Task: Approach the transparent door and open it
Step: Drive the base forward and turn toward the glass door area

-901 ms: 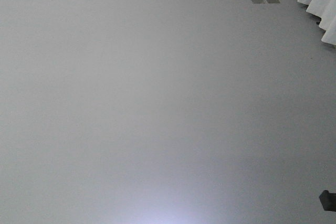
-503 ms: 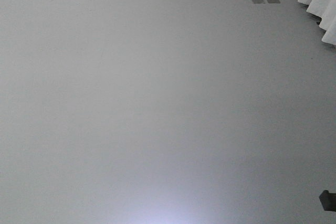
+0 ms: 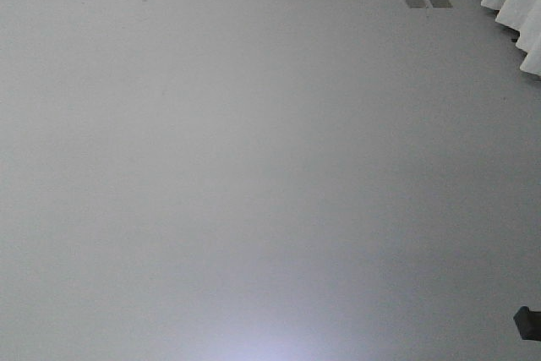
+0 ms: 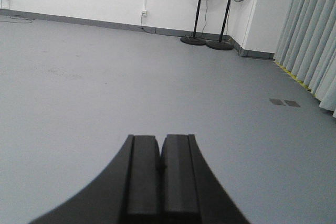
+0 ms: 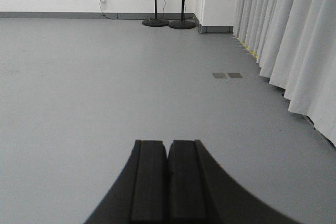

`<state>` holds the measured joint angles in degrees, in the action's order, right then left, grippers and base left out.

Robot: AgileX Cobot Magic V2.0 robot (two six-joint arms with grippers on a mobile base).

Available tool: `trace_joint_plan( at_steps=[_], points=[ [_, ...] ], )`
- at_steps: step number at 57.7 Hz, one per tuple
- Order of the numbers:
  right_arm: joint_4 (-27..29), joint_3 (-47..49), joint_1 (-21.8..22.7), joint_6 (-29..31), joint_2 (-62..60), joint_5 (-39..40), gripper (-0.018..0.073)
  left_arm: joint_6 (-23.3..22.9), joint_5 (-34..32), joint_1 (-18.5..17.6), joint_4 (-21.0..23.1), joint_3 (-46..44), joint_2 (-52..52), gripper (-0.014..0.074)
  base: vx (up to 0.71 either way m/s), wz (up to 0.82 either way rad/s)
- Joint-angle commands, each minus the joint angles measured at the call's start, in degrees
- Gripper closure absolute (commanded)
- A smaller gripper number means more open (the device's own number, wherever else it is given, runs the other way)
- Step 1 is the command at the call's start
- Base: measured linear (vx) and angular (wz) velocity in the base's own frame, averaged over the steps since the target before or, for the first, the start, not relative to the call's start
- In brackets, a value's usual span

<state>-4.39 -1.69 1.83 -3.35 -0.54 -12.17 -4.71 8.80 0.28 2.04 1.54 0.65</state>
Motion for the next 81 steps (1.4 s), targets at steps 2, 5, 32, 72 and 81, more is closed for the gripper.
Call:
trace_joint_plan(
  at_steps=[2, 5, 32, 72, 81],
  points=[
    [-0.21, -0.83, -0.13, 0.33, -0.86, 4.76, 0.0567, -0.34, -4.49, -0.20, 0.52, 1.34, 0.13, 0.0602, 0.15, 0.01],
    [-0.21, -0.83, -0.13, 0.33, -0.86, 4.76, 0.0567, -0.34, -4.49, -0.20, 0.52, 1.34, 0.13, 0.0602, 0.17, 0.00],
    [-0.21, -0.83, -0.13, 0.33, -0.86, 4.76, 0.0567, -0.34, -4.49, -0.20, 0.52, 1.34, 0.13, 0.0602, 0.30, 0.03],
    [-0.21, -0.83, -0.13, 0.33, -0.86, 4.76, 0.0567, -0.34, -4.49, -0.20, 0.52, 1.34, 0.13, 0.0602, 0.40, 0.09],
    [-0.21, -0.83, -0.13, 0.33, -0.86, 4.76, 0.0567, -0.34, -4.49, -0.20, 0.52, 1.34, 0.13, 0.0602, 0.44, 0.13]
  ],
)
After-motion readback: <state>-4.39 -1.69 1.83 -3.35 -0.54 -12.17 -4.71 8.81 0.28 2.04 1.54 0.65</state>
